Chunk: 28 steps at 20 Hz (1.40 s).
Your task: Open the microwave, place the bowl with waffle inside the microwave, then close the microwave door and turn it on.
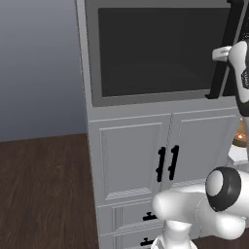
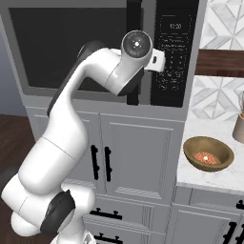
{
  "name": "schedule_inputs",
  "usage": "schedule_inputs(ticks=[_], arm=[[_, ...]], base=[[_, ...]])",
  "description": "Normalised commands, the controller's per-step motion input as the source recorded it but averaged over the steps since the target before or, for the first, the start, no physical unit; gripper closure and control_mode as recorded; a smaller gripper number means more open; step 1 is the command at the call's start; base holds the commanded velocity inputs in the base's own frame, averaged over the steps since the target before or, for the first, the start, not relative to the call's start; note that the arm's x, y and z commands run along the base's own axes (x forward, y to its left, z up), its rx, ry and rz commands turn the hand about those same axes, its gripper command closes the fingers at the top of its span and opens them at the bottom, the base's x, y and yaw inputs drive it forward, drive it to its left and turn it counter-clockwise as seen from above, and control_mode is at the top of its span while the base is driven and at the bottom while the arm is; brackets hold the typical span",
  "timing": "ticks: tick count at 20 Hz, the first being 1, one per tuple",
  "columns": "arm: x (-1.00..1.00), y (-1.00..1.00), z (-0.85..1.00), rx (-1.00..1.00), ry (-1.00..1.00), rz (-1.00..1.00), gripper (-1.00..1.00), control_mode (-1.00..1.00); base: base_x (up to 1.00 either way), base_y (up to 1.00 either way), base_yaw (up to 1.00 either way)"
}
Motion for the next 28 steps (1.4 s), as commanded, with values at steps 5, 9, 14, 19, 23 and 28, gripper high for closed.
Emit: schedule_inputs(ticks=[5, 9, 14, 19, 23, 28], arm=[[0.18, 0.0, -0.21, 0.0, -0.03, 0.0, -1.0, -1.0], [0.34, 0.01, -0.37, 0.0, -0.01, 0.0, -1.0, -1.0], [0.41, 0.0, -0.18, 0.01, 0.0, 0.0, 1.0, -1.0], [-0.08, 0.0, 0.0, 0.0, 0.02, 0.0, 1.0, -1.0], [-0.96, 0.06, 0.0, 0.0, 0.0, -0.14, 1.0, -1.0], [-1.0, 0.13, 0.0, -0.03, 0.0, -0.32, 1.0, -1.0]], base=[[0.0, 0.0, 0.0], [0.0, 0.0, 0.0], [0.0, 0.0, 0.0], [0.0, 0.0, 0.0], [0.0, 0.0, 0.0], [0.0, 0.0, 0.0]])
